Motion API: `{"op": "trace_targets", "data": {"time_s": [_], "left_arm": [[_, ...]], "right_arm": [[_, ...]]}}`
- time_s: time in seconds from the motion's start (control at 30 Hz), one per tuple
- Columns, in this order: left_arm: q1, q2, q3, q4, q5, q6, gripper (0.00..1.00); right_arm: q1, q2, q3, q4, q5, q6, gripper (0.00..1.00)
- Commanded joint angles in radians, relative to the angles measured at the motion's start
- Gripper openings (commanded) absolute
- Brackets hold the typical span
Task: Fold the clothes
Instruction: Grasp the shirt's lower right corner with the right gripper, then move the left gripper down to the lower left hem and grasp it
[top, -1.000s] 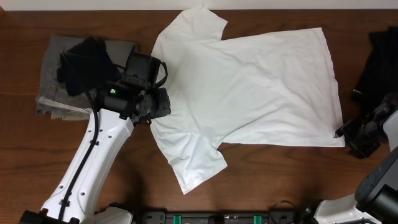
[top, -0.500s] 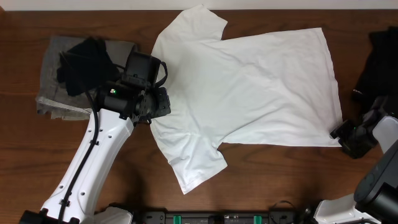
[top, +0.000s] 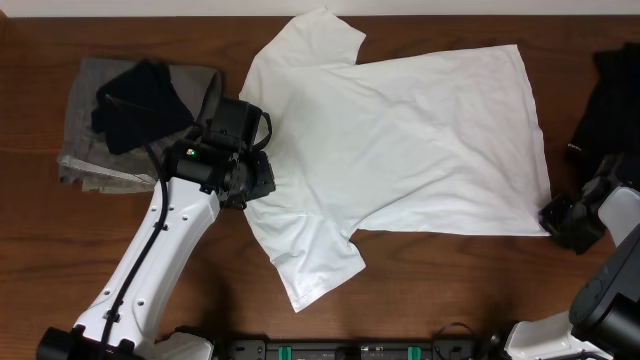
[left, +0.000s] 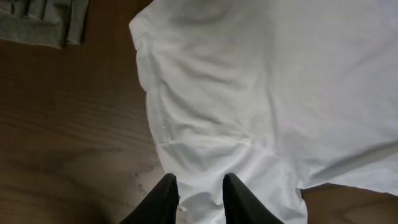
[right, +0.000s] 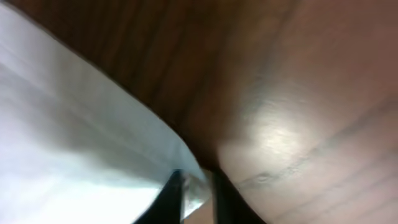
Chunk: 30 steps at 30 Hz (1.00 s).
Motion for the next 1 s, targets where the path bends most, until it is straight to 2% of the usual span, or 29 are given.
{"op": "trace_targets", "data": {"time_s": [0.0, 0.27, 0.43, 0.5, 0.6, 0.7, 0.83, 0.97], "left_arm": [[0.004, 0.005, 0.0, -0.012, -0.016, 0.006, 0.27], [0.003, 0.005, -0.023, -0.065, 0.003, -0.01, 0.27], [0.003, 0.005, -0.127, -0.071, 0.148, -0.007, 0.27], [0.003, 0.005, -0.166, -0.072, 0.225, 0.026, 0.27], [0.002, 0.005, -0.215, -0.107, 0.335, 0.139, 0.27], [0.002, 0.005, -0.246, -0.156, 0.35, 0.208, 0.28], [-0.011, 0.005, -0.312, -0.143, 0.424, 0.266, 0.42], [-0.058, 0.005, -0.381, -0.067, 0.436, 0.272, 0.54]], "right_arm": [[-0.006, 0.007, -0.01, -0.005, 0.105, 0.039, 0.01], [-0.016, 0.007, -0.01, 0.017, 0.094, 0.039, 0.01], [-0.016, 0.007, -0.01, 0.034, 0.093, 0.04, 0.01], [-0.016, 0.007, -0.01, 0.041, 0.089, 0.04, 0.01], [-0.016, 0.007, -0.01, 0.044, 0.084, 0.04, 0.01], [-0.016, 0.007, -0.01, 0.044, 0.074, 0.04, 0.01], [-0.016, 0.007, -0.01, 0.045, 0.072, 0.04, 0.02], [-0.016, 0.007, -0.01, 0.048, 0.07, 0.04, 0.04]]}}
